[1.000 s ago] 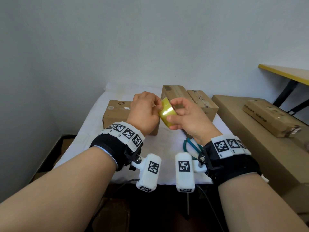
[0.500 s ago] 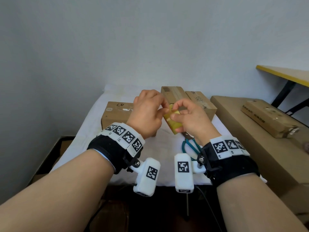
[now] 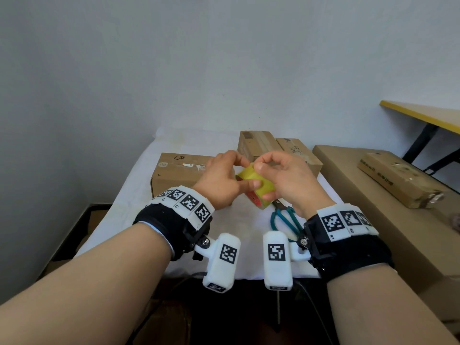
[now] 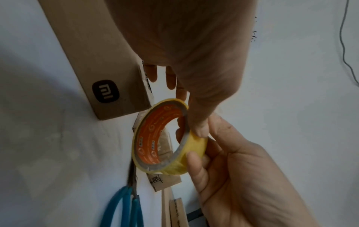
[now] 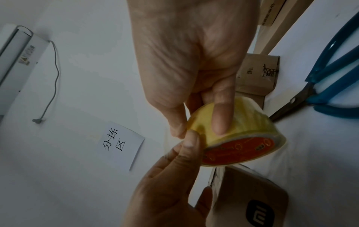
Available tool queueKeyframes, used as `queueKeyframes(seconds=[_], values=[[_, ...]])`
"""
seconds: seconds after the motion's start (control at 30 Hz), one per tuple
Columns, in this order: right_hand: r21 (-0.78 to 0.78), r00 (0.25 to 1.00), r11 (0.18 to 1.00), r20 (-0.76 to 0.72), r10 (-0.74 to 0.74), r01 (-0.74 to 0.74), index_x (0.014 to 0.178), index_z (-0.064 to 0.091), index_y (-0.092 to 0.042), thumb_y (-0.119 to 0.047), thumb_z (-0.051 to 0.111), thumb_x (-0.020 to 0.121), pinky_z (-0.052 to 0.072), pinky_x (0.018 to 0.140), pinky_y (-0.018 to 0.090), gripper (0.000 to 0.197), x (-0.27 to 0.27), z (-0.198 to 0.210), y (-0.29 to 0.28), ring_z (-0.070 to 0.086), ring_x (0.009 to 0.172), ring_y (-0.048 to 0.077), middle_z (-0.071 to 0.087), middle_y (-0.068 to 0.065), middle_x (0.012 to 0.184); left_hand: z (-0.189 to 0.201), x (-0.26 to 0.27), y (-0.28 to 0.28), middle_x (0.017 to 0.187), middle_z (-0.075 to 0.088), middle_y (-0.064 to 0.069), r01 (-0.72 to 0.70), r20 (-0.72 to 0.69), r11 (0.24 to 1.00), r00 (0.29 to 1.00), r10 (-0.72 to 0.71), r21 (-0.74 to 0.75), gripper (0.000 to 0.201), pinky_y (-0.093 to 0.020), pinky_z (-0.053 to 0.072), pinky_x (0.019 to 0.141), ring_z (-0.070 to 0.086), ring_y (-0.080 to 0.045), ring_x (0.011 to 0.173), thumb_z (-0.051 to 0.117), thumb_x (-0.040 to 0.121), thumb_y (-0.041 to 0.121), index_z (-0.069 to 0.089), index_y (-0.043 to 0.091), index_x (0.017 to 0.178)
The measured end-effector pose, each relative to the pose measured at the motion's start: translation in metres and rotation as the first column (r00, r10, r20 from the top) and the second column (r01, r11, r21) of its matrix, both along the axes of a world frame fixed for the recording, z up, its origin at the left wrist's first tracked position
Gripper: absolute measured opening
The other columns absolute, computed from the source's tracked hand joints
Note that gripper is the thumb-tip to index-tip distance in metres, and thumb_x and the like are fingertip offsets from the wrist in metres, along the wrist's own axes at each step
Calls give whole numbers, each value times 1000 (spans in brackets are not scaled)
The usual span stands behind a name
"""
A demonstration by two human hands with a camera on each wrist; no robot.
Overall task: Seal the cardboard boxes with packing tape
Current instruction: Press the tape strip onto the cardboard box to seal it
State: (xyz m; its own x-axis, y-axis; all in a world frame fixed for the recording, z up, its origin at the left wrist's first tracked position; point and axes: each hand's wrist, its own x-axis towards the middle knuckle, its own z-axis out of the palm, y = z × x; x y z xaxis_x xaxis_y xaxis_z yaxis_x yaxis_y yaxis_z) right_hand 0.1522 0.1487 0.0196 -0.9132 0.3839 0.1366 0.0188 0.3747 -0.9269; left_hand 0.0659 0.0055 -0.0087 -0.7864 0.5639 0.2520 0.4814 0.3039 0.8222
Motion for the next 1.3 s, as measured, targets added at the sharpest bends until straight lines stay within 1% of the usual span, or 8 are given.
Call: queueKeyframes(seconds=[0.07, 0.1, 0.33, 0.53, 0.7, 0.93, 1.07, 1.3], values=[[15, 1000, 1000, -6, 16, -16, 97, 73, -14, -17, 63, 100, 57, 54, 28, 11, 0, 1, -1, 68, 82, 17, 69, 2, 95, 2, 2, 0, 95, 64, -9, 2, 129, 989, 991, -21, 148, 21, -24, 42, 56, 52, -18, 70, 79, 83, 29, 60, 26, 91], [21, 1000, 999, -8, 27, -27, 96, 73, -15, -17, 63, 100, 56, 53, 28, 11, 0, 1, -2, 68, 82, 18, 70, 5, 96, 3, 3, -1, 87, 63, -11, -10, 174, 982, 984, -23, 188, 18, -24, 40, 54, 49, -18, 62, 78, 85, 25, 62, 20, 89], [-11, 994, 994, -18, 105, -105, 102, 71, -24, -15, 67, 97, 58, 54, 32, 11, 0, 0, -6, 71, 87, 25, 74, 21, 98, 6, 0, -5, 102, 72, -15, -55, 186, 951, 983, -3, 303, 15, -54, 54, 91, 67, -36, 97, 75, 74, 27, 63, 19, 76], [-15, 983, 984, -54, 175, -176, 131, 57, -39, -22, 71, 95, 59, 59, 33, 42, 2, 10, -10, 70, 103, 24, 73, 14, 109, 27, 0, -14, 100, 71, -7, -1, 47, 932, 999, -18, 361, 15, -49, 53, 95, 67, -23, 102, 73, 83, 13, 60, 17, 75], [-82, 972, 980, -165, 166, -181, 129, 59, -38, -30, 74, 93, 58, 59, 34, 40, 5, 26, -12, 72, 89, 20, 70, 8, 120, 50, -3, -31, 94, 71, -3, 55, -18, 885, 998, -52, 462, 18, -25, 54, 78, 68, -11, 88, 70, 87, -2, 60, 9, 77], [-73, 994, 996, -101, 42, -49, 118, 65, -17, -17, 62, 101, 59, 61, 28, 17, -1, 18, -15, 71, 70, 17, 77, 10, 90, 50, -17, -64, 92, 71, -10, -104, 166, 826, 986, 12, 555, 22, -22, 53, 62, 68, -10, 73, 66, 87, -9, 56, 7, 76], [-1, 996, 998, 60, 63, -63, 108, 70, -15, -12, 58, 102, 59, 65, 26, 13, -9, 3, -16, 72, 75, 18, 77, 10, 92, 47, -25, -82, 93, 72, -10, -173, 234, 825, 971, 51, 538, 20, -29, 57, 66, 68, -17, 78, 67, 87, -5, 57, 8, 76], [57, 958, 989, 261, 117, -137, 117, 69, -12, -13, 58, 102, 58, 69, 24, 18, -27, -20, -31, 72, 90, 19, 75, 8, 98, 34, -33, -97, 89, 73, -7, -230, 317, 878, 944, 95, 420, 19, -28, 57, 64, 70, -16, 76, 69, 85, -6, 59, 6, 74]])
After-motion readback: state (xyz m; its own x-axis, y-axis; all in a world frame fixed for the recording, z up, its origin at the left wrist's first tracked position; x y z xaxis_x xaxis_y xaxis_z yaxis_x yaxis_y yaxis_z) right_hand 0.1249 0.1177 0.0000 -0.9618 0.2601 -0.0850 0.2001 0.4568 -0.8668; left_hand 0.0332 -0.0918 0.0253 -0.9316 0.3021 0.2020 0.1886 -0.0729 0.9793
